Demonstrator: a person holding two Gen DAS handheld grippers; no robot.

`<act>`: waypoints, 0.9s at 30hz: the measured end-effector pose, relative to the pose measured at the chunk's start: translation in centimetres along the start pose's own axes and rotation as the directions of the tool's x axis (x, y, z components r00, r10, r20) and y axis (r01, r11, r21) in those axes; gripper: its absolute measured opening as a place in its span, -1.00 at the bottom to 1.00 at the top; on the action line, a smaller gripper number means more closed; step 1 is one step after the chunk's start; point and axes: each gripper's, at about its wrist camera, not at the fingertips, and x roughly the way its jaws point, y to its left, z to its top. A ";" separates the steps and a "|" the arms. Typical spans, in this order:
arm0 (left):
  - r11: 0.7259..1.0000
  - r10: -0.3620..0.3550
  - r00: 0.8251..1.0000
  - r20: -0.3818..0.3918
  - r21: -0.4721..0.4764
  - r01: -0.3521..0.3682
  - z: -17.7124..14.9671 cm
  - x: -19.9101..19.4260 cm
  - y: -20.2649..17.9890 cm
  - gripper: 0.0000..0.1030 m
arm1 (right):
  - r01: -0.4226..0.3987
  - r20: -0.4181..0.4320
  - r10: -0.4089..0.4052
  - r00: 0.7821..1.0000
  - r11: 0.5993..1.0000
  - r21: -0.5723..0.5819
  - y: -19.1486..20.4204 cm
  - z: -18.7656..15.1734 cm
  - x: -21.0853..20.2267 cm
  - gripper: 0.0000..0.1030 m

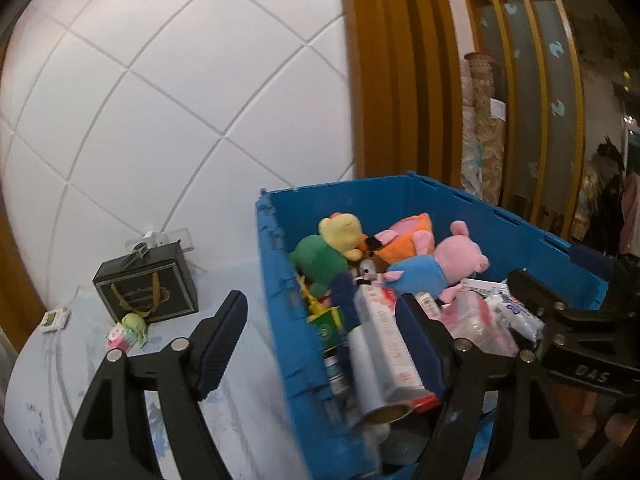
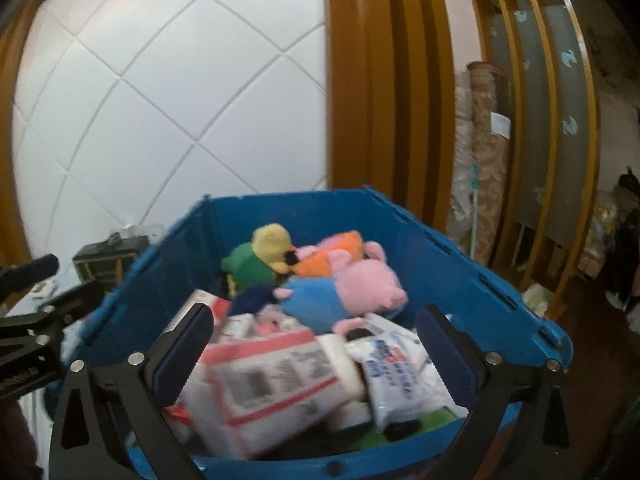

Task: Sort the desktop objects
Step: 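Move both tools back toward the Kotex pack and green plush ball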

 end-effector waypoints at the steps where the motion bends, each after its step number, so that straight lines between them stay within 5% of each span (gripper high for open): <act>1: 1.000 0.003 1.000 0.000 -0.011 -0.003 -0.1 -0.2 0.8 0.48 | -0.009 0.008 0.009 1.000 1.000 -0.012 0.8 0.3 -0.4 1.00; 11: 0.993 0.046 0.999 -0.003 -0.106 -0.046 -2.4 -1.9 11.7 0.48 | -0.125 0.083 0.133 0.988 0.988 -0.092 11.1 2.6 -3.0 1.00; 17: 0.978 0.117 0.990 -0.076 -0.165 -0.128 -4.6 -1.5 20.0 0.48 | -0.200 0.104 0.216 0.971 0.969 -0.145 19.4 3.4 -3.5 1.00; 27: 0.952 0.175 0.963 -0.206 -0.216 -0.219 -8.1 0.3 31.1 0.48 | -0.314 -0.052 0.309 0.950 0.932 -0.183 31.8 1.6 2.3 1.00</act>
